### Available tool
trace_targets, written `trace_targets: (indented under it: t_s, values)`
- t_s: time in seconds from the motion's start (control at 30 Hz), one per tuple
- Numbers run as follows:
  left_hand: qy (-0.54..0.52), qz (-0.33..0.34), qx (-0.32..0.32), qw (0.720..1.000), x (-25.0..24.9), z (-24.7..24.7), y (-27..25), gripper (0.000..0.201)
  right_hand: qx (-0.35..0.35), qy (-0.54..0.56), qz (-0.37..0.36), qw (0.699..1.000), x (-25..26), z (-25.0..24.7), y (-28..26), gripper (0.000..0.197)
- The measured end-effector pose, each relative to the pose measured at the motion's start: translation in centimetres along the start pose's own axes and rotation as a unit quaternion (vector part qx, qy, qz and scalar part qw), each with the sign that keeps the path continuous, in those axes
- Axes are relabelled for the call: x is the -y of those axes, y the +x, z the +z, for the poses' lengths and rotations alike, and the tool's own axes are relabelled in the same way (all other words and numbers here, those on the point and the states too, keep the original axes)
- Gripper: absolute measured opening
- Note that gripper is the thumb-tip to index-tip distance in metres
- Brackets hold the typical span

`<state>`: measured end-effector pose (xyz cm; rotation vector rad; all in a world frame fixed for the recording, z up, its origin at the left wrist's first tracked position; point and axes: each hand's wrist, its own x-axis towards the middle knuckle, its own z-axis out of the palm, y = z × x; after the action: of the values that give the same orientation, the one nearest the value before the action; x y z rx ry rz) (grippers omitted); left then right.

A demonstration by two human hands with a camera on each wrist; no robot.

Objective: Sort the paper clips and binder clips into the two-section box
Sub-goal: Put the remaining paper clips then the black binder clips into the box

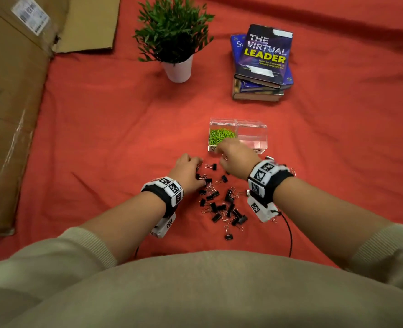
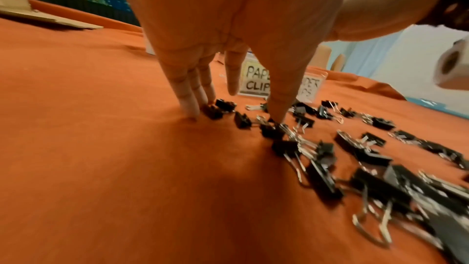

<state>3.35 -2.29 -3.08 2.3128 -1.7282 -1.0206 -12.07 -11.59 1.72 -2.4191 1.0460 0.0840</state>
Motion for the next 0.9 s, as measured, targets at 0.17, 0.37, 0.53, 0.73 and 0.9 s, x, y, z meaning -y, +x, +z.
trace_targets:
  t_s: [0.17,0.37,0.53,0.73,0.9]
  values:
    - [0.019,0.039,0.009,0.999,-0.9,1.1,-0.3,0.065,0.134,-0.138,0.062,0.979,-0.8,3.8,-2.5,0.064]
    - [0.018,0.033,0.004,0.999,-1.6,1.5,-0.4,0.041,0.078,-0.105,0.052,0.990,-1.2,5.3,-3.3,0.039]
    - [-0.019,0.006,0.011,1.000,-1.6,1.5,-0.5,0.038,0.093,-0.060,0.047,0.993,-1.4,5.4,-3.5,0.032]
    - [-0.036,0.001,0.009,0.999,-1.5,1.2,-0.8,0.035,0.096,-0.050,0.013,0.994,-2.1,5.2,-3.7,0.033]
    - [-0.030,0.001,0.005,1.000,-1.8,1.1,-1.0,0.030,0.053,0.009,0.007,0.999,-3.1,5.0,-4.1,0.015]
